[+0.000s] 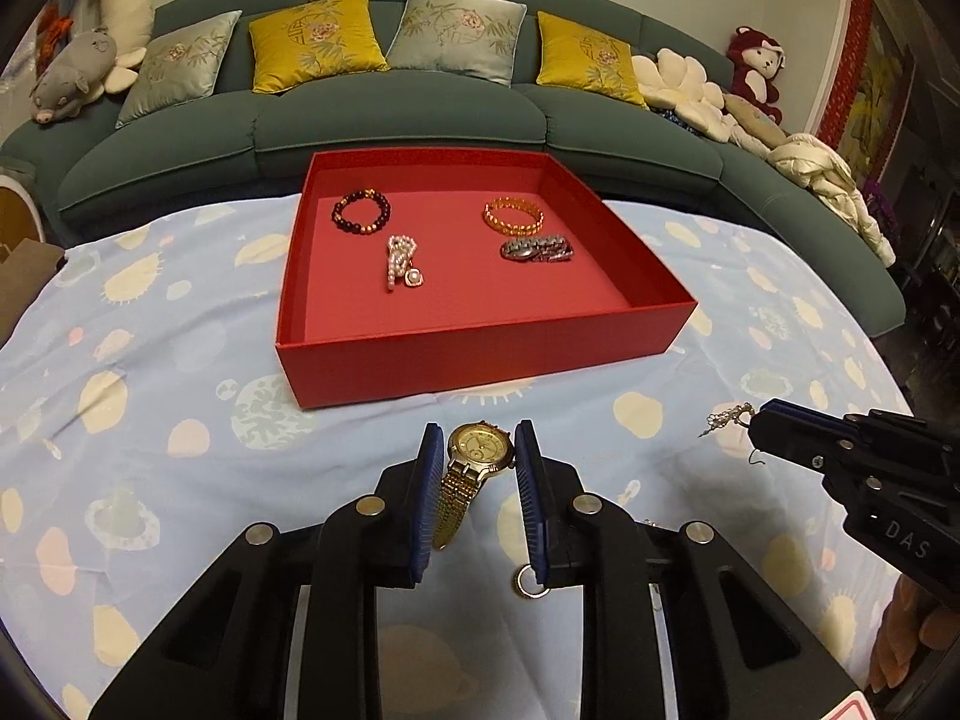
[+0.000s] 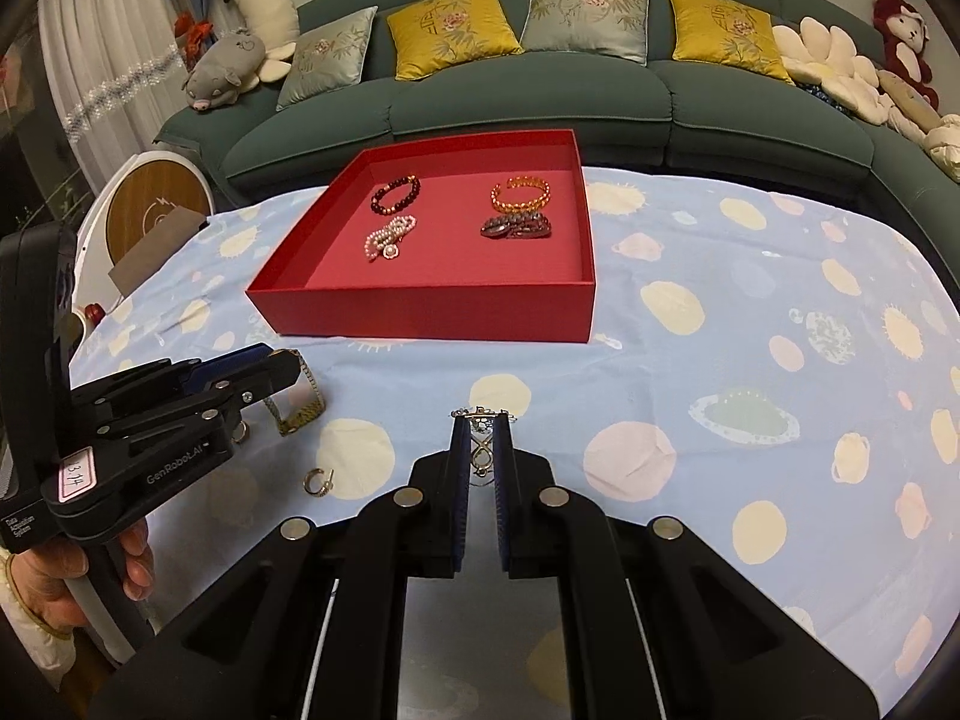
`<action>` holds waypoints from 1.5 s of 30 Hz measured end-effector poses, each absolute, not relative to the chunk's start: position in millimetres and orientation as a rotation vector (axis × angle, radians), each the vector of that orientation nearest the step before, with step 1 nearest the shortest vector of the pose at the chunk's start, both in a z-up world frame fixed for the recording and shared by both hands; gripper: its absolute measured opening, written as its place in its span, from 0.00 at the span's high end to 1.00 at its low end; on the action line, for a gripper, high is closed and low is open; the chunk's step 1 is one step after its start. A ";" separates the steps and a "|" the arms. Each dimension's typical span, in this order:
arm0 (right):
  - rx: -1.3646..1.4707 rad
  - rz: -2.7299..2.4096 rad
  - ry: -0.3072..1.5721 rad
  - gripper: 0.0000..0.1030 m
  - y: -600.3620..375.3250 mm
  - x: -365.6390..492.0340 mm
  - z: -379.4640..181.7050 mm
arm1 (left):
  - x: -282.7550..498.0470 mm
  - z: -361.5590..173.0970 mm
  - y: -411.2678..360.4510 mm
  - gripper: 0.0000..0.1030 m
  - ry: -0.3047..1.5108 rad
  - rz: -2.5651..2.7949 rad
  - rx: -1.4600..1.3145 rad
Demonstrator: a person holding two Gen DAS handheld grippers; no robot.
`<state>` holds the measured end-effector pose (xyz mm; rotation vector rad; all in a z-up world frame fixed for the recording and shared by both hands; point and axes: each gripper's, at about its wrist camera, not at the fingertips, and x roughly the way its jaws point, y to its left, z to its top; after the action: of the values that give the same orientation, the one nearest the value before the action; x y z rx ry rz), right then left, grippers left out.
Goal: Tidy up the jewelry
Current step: 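Carry the gold watch and silver chain into the red box and open both grippers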
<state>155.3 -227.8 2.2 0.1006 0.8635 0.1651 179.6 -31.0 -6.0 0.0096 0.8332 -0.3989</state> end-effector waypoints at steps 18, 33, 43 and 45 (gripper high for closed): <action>0.145 0.213 0.649 0.93 -235.3 173.6 99.2 | 181.4 82.3 -8.3 0.81 0.680 -0.406 -0.030; 0.166 0.183 0.761 0.94 -231.8 273.1 41.3 | 271.1 36.0 -29.1 0.81 0.747 -0.352 0.025; 0.152 0.197 0.844 0.92 -227.3 290.3 1.1 | 293.5 1.4 -20.0 0.81 0.827 -0.322 -0.025; 0.148 0.195 0.839 0.91 -228.3 290.8 0.9 | 292.3 4.8 -19.9 0.79 0.807 -0.316 -0.038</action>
<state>290.8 -228.3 0.9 0.1480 0.8393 0.1949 292.3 -19.9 4.8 -0.0378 0.8069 -0.3159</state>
